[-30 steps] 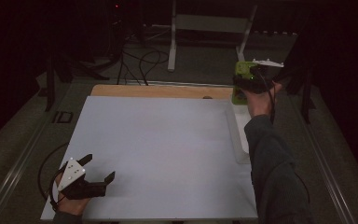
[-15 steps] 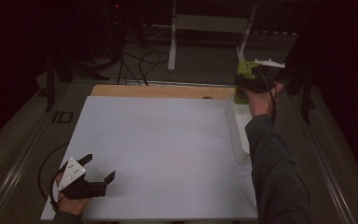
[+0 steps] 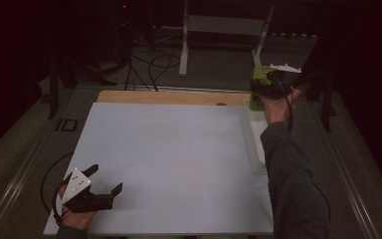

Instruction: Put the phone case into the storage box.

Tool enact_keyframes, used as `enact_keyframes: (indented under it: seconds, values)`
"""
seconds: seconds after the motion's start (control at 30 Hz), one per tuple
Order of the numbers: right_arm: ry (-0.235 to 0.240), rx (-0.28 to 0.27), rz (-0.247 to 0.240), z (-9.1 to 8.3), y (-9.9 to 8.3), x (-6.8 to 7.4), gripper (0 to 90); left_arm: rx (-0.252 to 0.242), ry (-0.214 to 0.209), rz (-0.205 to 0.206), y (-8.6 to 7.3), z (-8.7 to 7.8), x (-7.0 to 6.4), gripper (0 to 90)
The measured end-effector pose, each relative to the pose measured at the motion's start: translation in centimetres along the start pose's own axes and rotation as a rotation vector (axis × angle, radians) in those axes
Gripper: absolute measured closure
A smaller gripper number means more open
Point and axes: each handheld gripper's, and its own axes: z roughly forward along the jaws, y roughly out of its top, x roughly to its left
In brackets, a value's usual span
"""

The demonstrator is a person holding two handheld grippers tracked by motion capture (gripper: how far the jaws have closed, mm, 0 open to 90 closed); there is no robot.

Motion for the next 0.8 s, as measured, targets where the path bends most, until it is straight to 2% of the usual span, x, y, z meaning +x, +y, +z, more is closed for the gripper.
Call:
enact_keyframes:
  seconds: [0.8]
  values:
    - [-0.022,0.002,0.013,2.2,-0.6,-0.4,15.6,-0.004,0.003,-0.009,-0.1,-0.1,0.2,0.0]
